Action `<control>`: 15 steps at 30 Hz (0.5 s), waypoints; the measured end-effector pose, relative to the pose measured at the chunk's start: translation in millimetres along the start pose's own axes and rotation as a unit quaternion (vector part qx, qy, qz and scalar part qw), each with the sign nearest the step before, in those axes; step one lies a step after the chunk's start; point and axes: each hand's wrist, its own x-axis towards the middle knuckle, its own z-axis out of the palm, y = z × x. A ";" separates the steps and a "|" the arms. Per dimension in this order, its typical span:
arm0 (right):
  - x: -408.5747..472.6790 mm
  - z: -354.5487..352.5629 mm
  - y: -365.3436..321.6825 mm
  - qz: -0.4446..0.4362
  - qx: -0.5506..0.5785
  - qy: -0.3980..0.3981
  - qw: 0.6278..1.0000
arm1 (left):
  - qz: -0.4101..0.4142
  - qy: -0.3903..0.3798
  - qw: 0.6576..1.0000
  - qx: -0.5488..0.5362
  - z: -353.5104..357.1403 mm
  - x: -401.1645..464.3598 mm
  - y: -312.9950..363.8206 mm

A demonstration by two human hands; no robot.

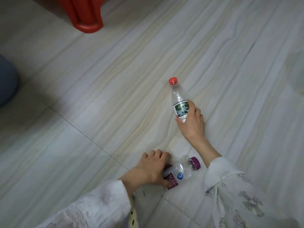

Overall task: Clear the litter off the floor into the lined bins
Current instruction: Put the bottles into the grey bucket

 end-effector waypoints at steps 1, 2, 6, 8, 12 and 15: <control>-2.4 0.2 -3.4 -0.018 -0.008 0.007 1.000 | 0.002 0.000 1.000 0.014 -2.7 0.8 1.6; -4.0 0.0 -10.1 -0.040 -0.015 0.015 0.999 | 0.001 0.000 1.000 0.022 -7.2 0.7 0.9; -0.7 -8.1 -42.9 -0.075 -0.015 0.018 0.997 | -0.025 -0.006 0.999 0.023 -31.6 -2.2 -17.9; -1.0 -13.8 -59.6 -0.093 -0.012 0.023 0.995 | -0.050 0.008 0.999 0.020 -46.5 -8.7 -37.7; -10.2 -17.0 -89.1 -0.121 0.001 0.018 0.993 | -0.113 0.079 0.990 0.039 -79.2 -37.6 -94.3; -22.4 -7.8 -111.3 -0.118 0.012 -0.015 0.993 | -0.185 0.126 0.973 0.051 -93.6 -72.5 -150.5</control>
